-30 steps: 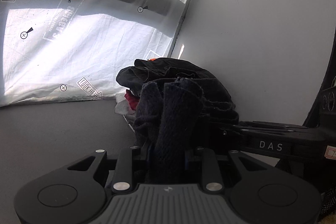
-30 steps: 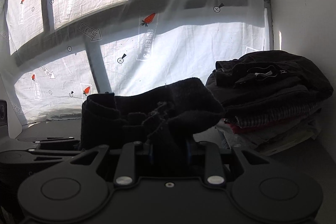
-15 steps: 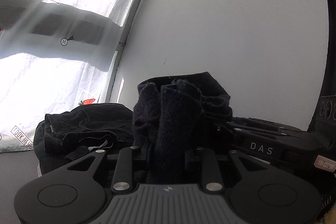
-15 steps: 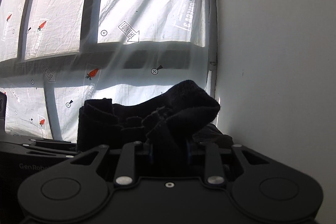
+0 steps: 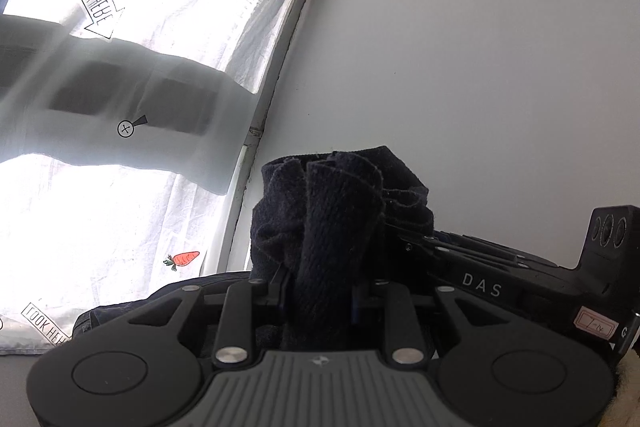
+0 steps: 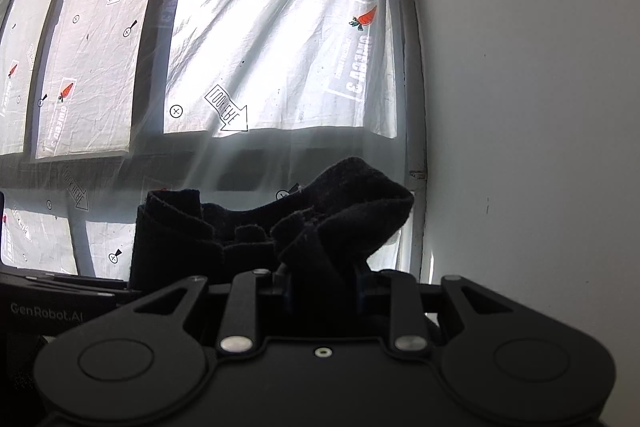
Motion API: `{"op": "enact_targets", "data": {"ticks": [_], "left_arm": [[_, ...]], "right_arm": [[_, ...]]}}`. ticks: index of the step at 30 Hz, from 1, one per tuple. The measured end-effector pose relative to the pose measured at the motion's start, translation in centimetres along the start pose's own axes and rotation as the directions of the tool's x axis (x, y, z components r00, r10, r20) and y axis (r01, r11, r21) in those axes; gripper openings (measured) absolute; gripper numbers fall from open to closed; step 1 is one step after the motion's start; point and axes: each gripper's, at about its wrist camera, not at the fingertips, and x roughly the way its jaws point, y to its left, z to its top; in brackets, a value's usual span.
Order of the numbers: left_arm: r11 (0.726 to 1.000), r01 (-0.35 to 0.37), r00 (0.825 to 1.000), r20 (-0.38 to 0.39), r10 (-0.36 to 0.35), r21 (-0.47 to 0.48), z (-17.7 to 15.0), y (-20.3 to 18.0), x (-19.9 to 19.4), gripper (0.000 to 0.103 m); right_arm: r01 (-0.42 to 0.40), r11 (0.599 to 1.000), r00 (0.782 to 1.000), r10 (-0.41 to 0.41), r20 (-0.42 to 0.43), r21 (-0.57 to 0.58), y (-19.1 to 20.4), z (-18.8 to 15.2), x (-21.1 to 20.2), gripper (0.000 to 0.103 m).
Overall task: Fold clothes
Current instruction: 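Carry the bundle with both tools onto the pile of folded clothes, then open both tools and release the bundle on the clothes pile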
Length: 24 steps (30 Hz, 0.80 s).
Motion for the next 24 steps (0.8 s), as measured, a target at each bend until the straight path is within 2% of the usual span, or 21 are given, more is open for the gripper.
{"op": "enact_targets", "data": {"ticks": [6, 10, 13, 15, 17, 19, 20, 22, 24], "left_arm": [[0.99, -0.07, 0.998, -0.016, 0.068, -0.123, 0.1, 6.8, 4.8, 0.028], [0.952, -0.187, 0.982, -0.082, 0.172, -0.243, -1.2, 11.7, 8.1, 0.029], [0.902, -0.25, 0.966, -0.152, 0.209, -0.351, -3.4, 14.9, 9.8, 0.032], [0.856, -0.273, 0.96, -0.189, 0.209, -0.438, -5.3, 17.0, 10.5, 0.042], [0.791, -0.243, 0.969, -0.183, 0.168, -0.562, -7.2, 19.2, 10.6, 0.05], [0.738, -0.213, 0.976, -0.173, 0.132, -0.64, -8.3, 20.6, 10.5, 0.052], [0.735, -0.208, 0.977, -0.173, 0.124, -0.646, -8.3, 20.8, 10.4, 0.053], [0.744, -0.207, 0.977, -0.179, 0.118, -0.636, -7.7, 20.6, 10.0, 0.057], [0.767, -0.222, 0.972, -0.196, 0.127, -0.603, -6.3, 20.0, 9.2, 0.079]], "right_arm": [[0.007, 0.998, 0.998, -0.003, -0.063, 0.063, -1.9, -2.8, 8.6, 0.029], [0.027, 0.996, 0.985, -0.012, -0.171, 0.084, -3.5, -5.2, 14.3, 0.029], [0.034, 0.996, 0.964, -0.01, -0.266, 0.085, -4.3, -6.6, 17.7, 0.031], [0.05, 0.997, 0.948, -0.027, -0.316, 0.066, -4.5, -7.1, 19.2, 0.034], [0.077, 0.995, 0.93, -0.05, -0.364, 0.06, -4.9, -7.6, 20.5, 0.047], [0.09, 0.992, 0.918, -0.049, -0.394, 0.086, -5.7, -8.5, 21.0, 0.053], [0.092, 0.99, 0.915, -0.042, -0.402, 0.107, -6.1, -8.6, 21.1, 0.056], [0.084, 0.987, 0.919, -0.024, -0.394, 0.135, -6.5, -8.3, 20.9, 0.058], [0.062, 0.99, 0.918, -0.008, -0.397, 0.124, -6.2, -7.4, 20.6, 0.069]]}}
